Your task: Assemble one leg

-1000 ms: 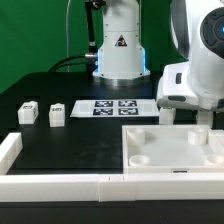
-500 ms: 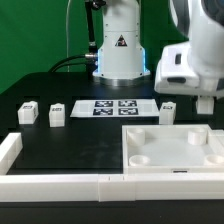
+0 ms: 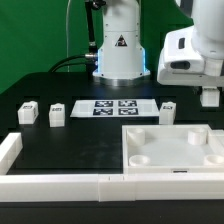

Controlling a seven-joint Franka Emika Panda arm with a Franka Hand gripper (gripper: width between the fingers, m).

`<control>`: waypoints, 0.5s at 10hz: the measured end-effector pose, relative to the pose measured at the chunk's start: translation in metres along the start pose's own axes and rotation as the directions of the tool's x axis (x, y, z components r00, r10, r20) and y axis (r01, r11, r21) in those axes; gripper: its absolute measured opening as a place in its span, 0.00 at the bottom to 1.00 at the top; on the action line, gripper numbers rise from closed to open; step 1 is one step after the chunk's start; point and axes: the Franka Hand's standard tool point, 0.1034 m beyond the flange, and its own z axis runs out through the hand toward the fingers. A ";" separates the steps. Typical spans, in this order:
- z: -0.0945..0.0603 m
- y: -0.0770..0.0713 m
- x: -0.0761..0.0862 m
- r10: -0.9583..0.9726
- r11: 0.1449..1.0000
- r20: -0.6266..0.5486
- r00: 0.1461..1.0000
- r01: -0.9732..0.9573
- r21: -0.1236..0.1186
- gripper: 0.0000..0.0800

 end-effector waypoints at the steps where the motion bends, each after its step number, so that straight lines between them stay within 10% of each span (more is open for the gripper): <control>1: 0.000 0.000 -0.001 -0.004 1.000 -0.070 0.998 0.005 0.008 0.36; 5: -0.039 0.008 0.017 -0.090 0.996 -0.391 0.916 0.091 -0.014 0.36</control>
Offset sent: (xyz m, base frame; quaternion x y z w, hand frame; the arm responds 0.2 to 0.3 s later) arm 0.0281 -0.0240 0.0277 -0.0316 0.1811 -0.0612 0.9811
